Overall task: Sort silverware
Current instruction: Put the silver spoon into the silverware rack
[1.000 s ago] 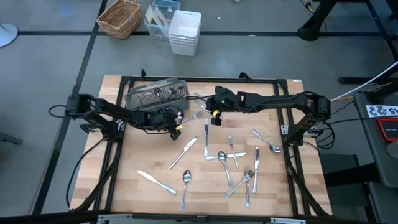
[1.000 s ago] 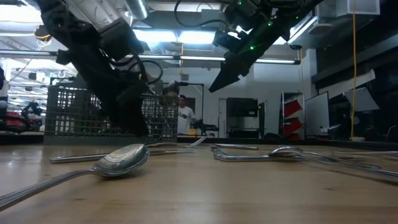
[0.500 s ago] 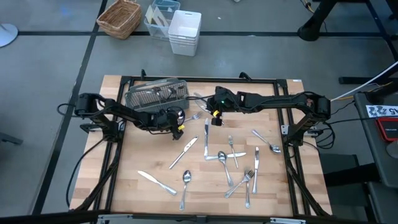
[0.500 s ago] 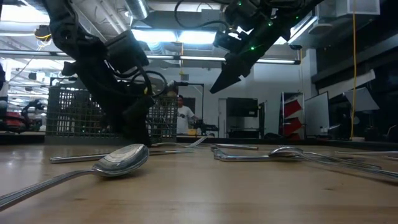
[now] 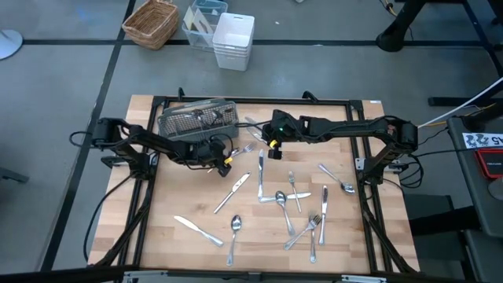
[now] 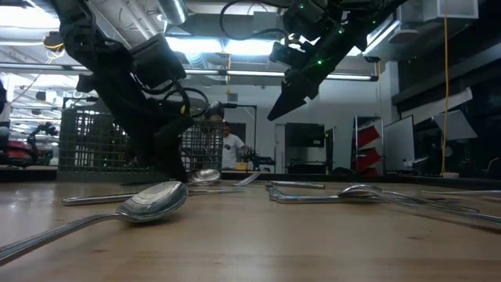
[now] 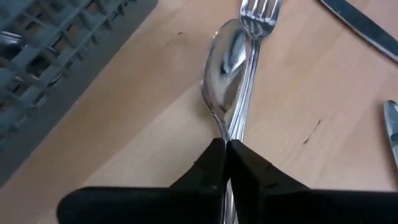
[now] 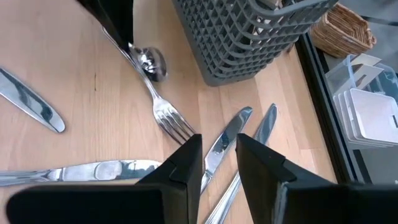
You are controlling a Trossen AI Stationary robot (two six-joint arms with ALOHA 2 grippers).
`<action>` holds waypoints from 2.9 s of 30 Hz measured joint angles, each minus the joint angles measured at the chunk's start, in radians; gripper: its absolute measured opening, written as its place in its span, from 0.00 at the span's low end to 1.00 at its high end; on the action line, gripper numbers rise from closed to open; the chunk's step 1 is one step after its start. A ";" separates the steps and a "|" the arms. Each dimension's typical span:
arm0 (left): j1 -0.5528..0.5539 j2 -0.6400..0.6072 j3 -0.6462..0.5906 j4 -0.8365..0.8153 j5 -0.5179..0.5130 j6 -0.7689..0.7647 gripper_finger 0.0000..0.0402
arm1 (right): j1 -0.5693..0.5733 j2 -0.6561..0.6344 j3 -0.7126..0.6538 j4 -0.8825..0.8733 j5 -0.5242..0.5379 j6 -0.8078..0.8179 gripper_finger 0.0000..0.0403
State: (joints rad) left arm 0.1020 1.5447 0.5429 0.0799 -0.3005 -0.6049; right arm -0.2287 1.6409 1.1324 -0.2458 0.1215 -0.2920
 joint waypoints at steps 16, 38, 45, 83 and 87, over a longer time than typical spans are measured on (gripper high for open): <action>0.004 -0.257 0.000 0.107 0.038 0.042 0.01 | 0.000 0.000 0.000 -0.040 0.001 0.000 0.25; 0.193 -0.389 0.001 0.514 -0.136 0.378 0.01 | 0.000 -0.115 0.000 -0.257 0.222 0.057 0.25; 0.246 -0.256 0.001 0.724 -0.134 0.491 0.01 | 0.000 -0.118 0.000 -0.251 0.200 0.060 0.25; 0.192 0.052 0.001 0.798 -0.209 0.527 0.08 | 0.000 -0.118 0.000 -0.254 0.173 0.086 0.25; 0.192 0.050 0.001 0.788 -0.212 0.536 0.13 | 0.000 -0.118 0.000 -0.254 0.173 0.086 0.25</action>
State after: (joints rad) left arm 0.2937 1.5951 0.5442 0.8677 -0.5124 -0.0684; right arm -0.2287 1.5230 1.1320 -0.4999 0.2943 -0.2062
